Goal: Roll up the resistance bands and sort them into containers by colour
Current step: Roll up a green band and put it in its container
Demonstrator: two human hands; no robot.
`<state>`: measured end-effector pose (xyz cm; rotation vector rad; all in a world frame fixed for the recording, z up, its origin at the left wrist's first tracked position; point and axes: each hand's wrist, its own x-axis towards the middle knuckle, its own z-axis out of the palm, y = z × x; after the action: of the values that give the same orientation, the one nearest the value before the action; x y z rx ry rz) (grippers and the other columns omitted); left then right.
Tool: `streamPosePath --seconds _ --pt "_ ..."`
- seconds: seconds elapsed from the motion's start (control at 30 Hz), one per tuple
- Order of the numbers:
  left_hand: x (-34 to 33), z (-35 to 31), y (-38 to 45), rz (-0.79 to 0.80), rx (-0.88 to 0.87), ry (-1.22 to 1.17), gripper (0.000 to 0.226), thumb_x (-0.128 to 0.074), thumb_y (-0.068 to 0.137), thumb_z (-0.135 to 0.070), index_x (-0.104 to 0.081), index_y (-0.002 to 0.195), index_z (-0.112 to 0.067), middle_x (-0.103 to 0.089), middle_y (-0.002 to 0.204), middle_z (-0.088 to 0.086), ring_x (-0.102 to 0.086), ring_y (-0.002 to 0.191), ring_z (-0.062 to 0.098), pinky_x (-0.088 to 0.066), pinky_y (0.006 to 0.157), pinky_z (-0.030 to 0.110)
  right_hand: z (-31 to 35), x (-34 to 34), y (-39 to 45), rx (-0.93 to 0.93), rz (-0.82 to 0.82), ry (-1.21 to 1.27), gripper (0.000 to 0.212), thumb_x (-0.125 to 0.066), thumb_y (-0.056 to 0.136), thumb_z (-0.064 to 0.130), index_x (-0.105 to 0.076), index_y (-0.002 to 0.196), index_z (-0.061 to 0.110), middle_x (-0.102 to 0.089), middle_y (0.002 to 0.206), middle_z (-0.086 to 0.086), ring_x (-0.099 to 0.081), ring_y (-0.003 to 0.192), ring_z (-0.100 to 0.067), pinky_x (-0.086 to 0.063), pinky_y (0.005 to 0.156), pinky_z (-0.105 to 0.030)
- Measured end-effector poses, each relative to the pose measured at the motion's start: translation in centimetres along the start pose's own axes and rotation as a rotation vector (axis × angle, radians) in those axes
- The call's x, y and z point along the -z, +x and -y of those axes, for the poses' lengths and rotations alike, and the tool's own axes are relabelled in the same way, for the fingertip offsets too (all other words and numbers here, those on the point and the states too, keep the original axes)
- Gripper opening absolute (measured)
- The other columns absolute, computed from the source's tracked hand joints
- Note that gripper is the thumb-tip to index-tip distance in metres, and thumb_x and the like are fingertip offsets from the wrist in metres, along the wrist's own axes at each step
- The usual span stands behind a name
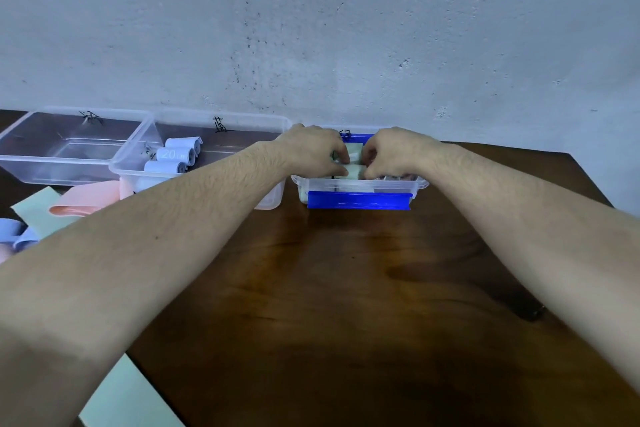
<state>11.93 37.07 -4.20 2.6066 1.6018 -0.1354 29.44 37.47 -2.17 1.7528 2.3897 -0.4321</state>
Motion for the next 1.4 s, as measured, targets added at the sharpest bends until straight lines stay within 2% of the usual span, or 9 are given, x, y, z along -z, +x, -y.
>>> streamPosePath --seconds 0.13,0.27,0.4,0.7,0.77,0.9,1.1,1.23,1.4 --pt "0.0 0.1 -0.2 -0.050 -0.009 -0.070 0.032 -0.052 0.096 -0.049 -0.061 0.125 -0.038 -0.054 0.133 -0.012 -0.051 0.122 0.013 -0.038 0.100 0.036 -1.0 0.0 0.3 -0.003 0.006 0.124 0.032 -0.082 0.076 0.041 -0.073 0.104 0.027 -0.072 0.092 0.005 -0.067 0.071 -0.011 -0.049 0.051 -0.023" --pt "0.0 0.0 -0.4 -0.095 -0.025 -0.107 0.035 -0.059 0.094 -0.045 -0.059 0.128 -0.035 -0.051 0.135 -0.010 -0.051 0.121 0.014 -0.041 0.100 0.036 -1.5 0.4 0.2 -0.031 -0.103 0.274 0.024 -0.079 0.079 0.045 -0.070 0.088 0.025 -0.066 0.074 0.002 -0.058 0.050 -0.013 -0.049 0.047 -0.024" --pt "-0.1 -0.1 -0.5 -0.130 -0.043 -0.094 0.036 -0.060 0.094 -0.042 -0.061 0.129 -0.032 -0.050 0.137 -0.008 -0.050 0.121 0.015 -0.044 0.101 0.038 -2.0 0.4 0.7 -0.037 -0.282 0.308 0.013 -0.073 0.084 0.041 -0.068 0.087 0.030 -0.066 0.088 0.003 -0.068 0.077 -0.021 -0.051 0.058 -0.027" --pt "0.2 -0.2 -0.8 -0.220 -0.073 -0.166 0.035 -0.064 0.093 -0.032 -0.063 0.127 -0.027 -0.050 0.131 -0.004 -0.052 0.114 0.017 -0.045 0.099 0.037 -1.5 -0.3 1.6 0.016 -0.232 0.208 0.021 -0.072 0.087 0.039 -0.070 0.108 0.035 -0.062 0.101 0.004 -0.059 0.089 -0.016 -0.047 0.072 -0.029" --pt "0.3 -0.2 -0.8 -0.251 -0.088 -0.174 0.032 -0.064 0.092 -0.030 -0.065 0.124 -0.027 -0.052 0.130 -0.004 -0.051 0.115 0.017 -0.043 0.099 0.037 -1.4 -0.2 1.6 0.023 -0.259 0.258 0.013 -0.071 0.088 0.038 -0.069 0.101 0.036 -0.064 0.099 0.005 -0.062 0.086 -0.017 -0.052 0.073 -0.031" --pt "0.5 -0.2 -0.9 -0.271 -0.094 -0.160 0.026 -0.065 0.092 -0.034 -0.069 0.117 -0.028 -0.056 0.126 -0.005 -0.052 0.113 0.016 -0.045 0.097 0.038 -1.5 0.5 1.0 0.053 -0.328 0.344 0.005 -0.068 0.090 0.035 -0.069 0.093 0.033 -0.057 0.081 0.014 -0.055 0.076 -0.008 -0.038 0.059 -0.024" --pt "0.4 -0.3 -1.7 -0.298 -0.091 -0.228 0.029 -0.060 0.094 -0.043 -0.068 0.117 -0.028 -0.059 0.118 -0.009 -0.056 0.101 0.010 -0.048 0.090 0.034 -1.5 0.8 -0.6 0.053 -0.368 0.359 0.009 -0.061 0.090 0.033 -0.070 0.088 0.033 -0.058 0.077 0.017 -0.056 0.075 -0.007 -0.039 0.063 -0.024" --pt "0.8 -0.8 -2.9 -0.378 -0.062 -0.291 0.024 -0.055 0.097 -0.036 -0.073 0.109 -0.025 -0.058 0.103 -0.013 -0.055 0.092 0.007 -0.048 0.083 0.030 -1.5 0.7 -2.1 0.066 -0.358 0.417 0.011 -0.061 0.090 0.032 -0.069 0.083 0.033 -0.063 0.075 0.015 -0.060 0.070 -0.006 -0.043 0.061 -0.025" --pt "1.2 -1.5 -5.2 -0.430 0.001 -0.314 0.020 -0.057 0.096 -0.030 -0.074 0.101 -0.023 -0.061 0.096 -0.011 -0.057 0.089 0.009 -0.047 0.080 0.029 -0.7 0.4 -4.8 0.148 -0.330 0.463 0.014 -0.058 0.094 0.032 -0.070 0.088 0.028 -0.064 0.072 0.011 -0.057 0.048 -0.003 -0.039 0.052 -0.023"
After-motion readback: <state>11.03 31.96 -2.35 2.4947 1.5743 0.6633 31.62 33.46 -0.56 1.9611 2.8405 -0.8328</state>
